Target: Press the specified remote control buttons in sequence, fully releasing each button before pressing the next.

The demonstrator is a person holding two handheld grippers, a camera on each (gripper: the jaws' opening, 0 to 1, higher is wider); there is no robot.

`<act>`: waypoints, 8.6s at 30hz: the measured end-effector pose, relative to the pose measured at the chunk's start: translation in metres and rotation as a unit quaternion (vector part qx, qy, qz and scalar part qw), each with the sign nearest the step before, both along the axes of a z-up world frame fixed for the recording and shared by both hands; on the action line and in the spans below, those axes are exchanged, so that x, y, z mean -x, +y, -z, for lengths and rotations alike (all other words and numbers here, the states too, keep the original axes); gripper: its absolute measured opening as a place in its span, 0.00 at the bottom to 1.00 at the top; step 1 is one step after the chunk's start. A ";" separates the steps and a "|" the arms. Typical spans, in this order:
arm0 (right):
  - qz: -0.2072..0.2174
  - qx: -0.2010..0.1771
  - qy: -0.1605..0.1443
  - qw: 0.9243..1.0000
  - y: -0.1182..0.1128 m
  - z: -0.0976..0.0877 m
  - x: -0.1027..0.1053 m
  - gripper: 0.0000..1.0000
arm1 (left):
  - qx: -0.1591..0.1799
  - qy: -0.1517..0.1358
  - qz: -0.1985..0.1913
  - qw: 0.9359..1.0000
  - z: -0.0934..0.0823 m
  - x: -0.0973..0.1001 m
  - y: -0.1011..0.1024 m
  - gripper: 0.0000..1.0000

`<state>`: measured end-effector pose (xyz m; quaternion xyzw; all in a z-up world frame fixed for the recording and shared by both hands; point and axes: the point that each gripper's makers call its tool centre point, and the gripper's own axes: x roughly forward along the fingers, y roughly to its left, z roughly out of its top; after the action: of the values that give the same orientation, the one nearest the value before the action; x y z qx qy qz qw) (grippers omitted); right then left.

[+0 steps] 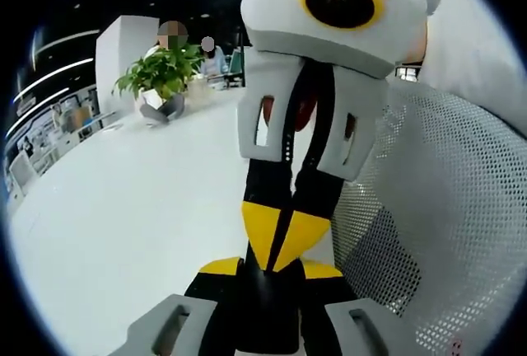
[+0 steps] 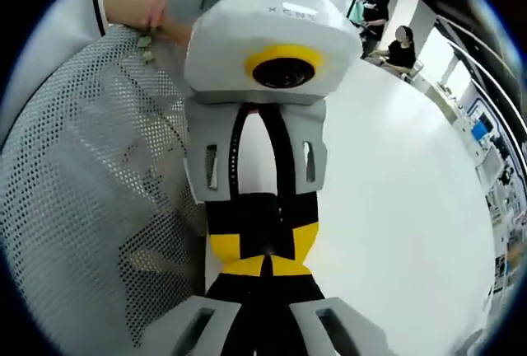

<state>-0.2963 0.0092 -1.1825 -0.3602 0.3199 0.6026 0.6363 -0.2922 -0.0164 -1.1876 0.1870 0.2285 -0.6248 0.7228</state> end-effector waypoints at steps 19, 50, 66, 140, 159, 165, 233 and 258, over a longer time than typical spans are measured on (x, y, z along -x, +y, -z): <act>0.009 0.024 0.019 0.999 0.000 0.001 0.000 0.00 | -0.020 0.000 -0.020 1.000 0.004 0.000 -0.002 0.25; 0.039 -0.106 -0.007 0.994 -0.009 -0.015 -0.008 0.00 | -0.018 0.000 -0.002 1.000 0.006 -0.003 -0.007 0.25; 0.039 -0.053 0.031 0.997 -0.048 0.012 0.001 0.26 | -0.023 0.002 0.011 1.000 0.006 0.003 -0.007 0.25; 0.035 -0.092 0.050 0.994 -0.027 0.011 0.000 0.22 | 0.099 -0.177 -0.458 0.865 -0.128 -0.045 0.141 1.00; 0.019 -0.039 0.042 0.998 -0.031 0.013 -0.027 0.21 | 0.178 -0.176 -0.503 0.827 -0.147 -0.045 0.159 1.00; 0.024 -0.032 0.043 0.998 -0.036 0.012 -0.046 0.21 | 0.180 -0.173 -0.507 0.825 -0.146 -0.047 0.162 1.00; 0.061 0.022 0.037 0.997 -0.065 0.014 -0.199 0.22 | 0.155 -0.164 -0.513 0.828 -0.136 -0.046 0.165 0.92; 0.068 0.054 0.041 0.995 -0.073 0.014 -0.263 0.22 | 0.158 -0.144 -0.506 0.835 -0.130 -0.046 0.161 0.91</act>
<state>-0.0332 -0.0643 -1.1962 -0.3465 0.4020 0.5543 0.6412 -0.2458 0.1447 -1.0572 0.0165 0.0829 -0.1650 0.9827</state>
